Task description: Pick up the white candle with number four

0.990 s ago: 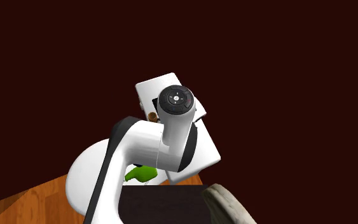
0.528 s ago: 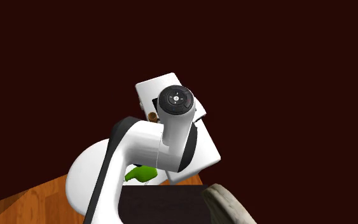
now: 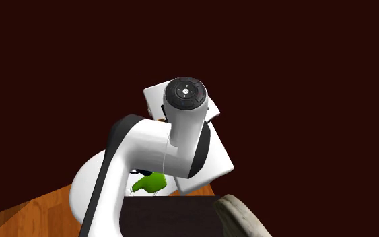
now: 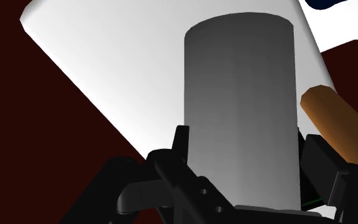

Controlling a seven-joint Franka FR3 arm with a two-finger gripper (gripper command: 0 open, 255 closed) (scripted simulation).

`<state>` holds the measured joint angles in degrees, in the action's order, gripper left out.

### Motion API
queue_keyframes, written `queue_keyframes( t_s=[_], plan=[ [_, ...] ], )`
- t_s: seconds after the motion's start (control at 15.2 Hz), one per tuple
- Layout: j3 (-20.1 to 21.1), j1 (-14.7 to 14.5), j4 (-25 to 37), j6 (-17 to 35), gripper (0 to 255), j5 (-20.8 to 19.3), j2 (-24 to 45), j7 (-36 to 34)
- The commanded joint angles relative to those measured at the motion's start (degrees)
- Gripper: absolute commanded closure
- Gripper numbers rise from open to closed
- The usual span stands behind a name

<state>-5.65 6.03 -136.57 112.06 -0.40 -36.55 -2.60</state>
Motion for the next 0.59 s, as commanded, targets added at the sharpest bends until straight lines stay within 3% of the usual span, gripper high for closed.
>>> queue_keyframes(
  t_s=[0.0, 0.53],
  plan=[
    [-0.04, 0.01, 1.56, -1.49, 255, -0.01, 0.05, 0.06],
    [0.10, -0.09, 6.73, -6.07, 255, 0.10, 0.63, -0.09]
  ],
)
